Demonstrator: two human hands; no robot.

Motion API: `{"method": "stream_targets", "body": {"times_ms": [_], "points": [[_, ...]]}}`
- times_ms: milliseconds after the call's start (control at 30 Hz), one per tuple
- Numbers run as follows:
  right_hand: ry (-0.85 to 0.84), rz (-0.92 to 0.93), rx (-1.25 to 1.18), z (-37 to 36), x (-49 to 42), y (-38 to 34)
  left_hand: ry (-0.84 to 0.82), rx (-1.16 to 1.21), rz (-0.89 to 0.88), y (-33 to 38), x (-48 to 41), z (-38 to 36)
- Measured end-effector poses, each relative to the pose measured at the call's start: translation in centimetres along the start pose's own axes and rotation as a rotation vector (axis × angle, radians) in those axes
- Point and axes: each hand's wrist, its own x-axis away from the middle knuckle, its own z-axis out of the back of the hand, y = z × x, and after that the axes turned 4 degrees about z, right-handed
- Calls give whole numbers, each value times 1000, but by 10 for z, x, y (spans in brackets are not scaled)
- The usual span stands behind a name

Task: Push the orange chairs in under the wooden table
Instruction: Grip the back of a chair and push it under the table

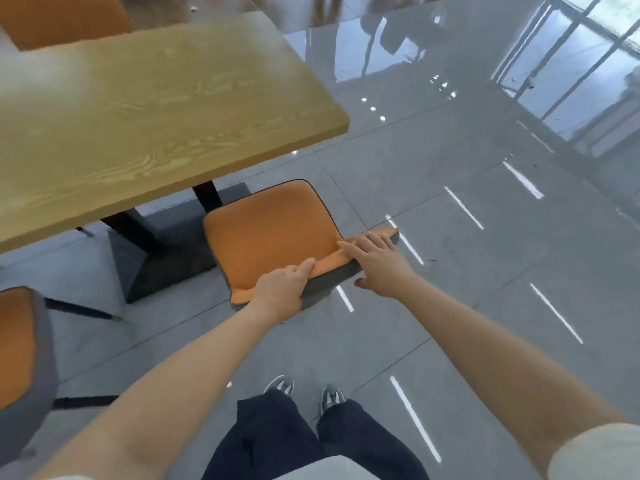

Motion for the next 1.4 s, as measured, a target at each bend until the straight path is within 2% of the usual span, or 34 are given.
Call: {"method": "stream_targets", "body": {"times_ms": [100,233,533,967,1400], "points": [[19,121,70,0,-8,10,33,20,137,0,7,-1],[41,209,90,0,-16,19,47,59,225,2,12,-3],[12,262,50,-7,-13,14,29,-24,235,-12,31,-8],[8,332,25,-47,15,-69,79,-50,211,-59,120,-32],[8,502,97,-49,-21,-195,113,69,396,-148,216,-44]]}}
